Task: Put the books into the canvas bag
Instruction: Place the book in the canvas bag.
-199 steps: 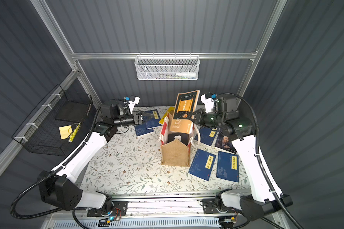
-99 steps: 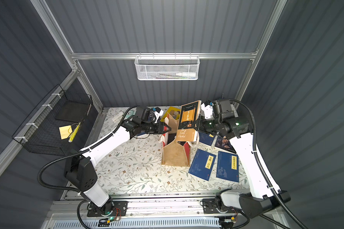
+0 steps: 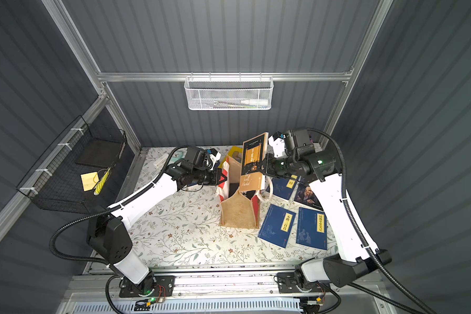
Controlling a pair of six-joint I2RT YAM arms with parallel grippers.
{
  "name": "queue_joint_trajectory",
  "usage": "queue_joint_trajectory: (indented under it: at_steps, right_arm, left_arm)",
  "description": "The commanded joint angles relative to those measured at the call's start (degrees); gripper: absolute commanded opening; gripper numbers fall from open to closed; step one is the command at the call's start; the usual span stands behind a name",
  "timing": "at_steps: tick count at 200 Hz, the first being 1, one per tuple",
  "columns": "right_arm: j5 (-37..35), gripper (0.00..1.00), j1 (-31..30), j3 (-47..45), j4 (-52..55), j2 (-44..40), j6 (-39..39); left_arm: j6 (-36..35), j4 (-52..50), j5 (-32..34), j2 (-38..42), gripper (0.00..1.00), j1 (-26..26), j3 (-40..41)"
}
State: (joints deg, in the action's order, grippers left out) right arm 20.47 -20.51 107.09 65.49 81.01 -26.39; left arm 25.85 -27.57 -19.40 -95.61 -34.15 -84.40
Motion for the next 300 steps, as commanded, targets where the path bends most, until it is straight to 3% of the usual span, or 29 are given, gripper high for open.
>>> queue_joint_trajectory:
  at_steps: [1, 63, 113, 177, 224, 300]
  right_arm:
    - [-1.06, 0.0, -0.96, 3.64, 1.59, 1.22, 1.29]
    - [-5.32, 0.0, -9.97, 3.72, 2.16, 6.92, 2.18]
    - [0.55, 0.0, -11.47, 0.11, 4.28, 8.39, 4.05]
    - [-0.52, 0.0, -16.25, 2.39, 11.61, 15.38, 5.42]
    - [-1.07, 0.0, -19.77, 3.03, 3.79, 20.93, -0.29]
    - [4.51, 0.0, -23.77, 0.41, -8.63, 29.63, -5.08]
  left_arm:
    - [-0.95, -1.37, 1.97, 3.75, 0.0, -0.04, -2.09]
    - [0.21, -2.05, 2.39, 5.86, 0.0, 0.04, -0.68]
    - [1.81, -4.74, 6.32, 8.1, 0.0, 0.05, -0.08]
    - [3.32, -7.06, 9.56, 10.37, 0.0, 0.23, 0.97]
    - [5.27, -6.29, 9.6, 12.73, 0.0, 0.25, 5.45]
    - [6.91, -7.67, 5.26, 15.39, 0.0, 3.24, 9.14]
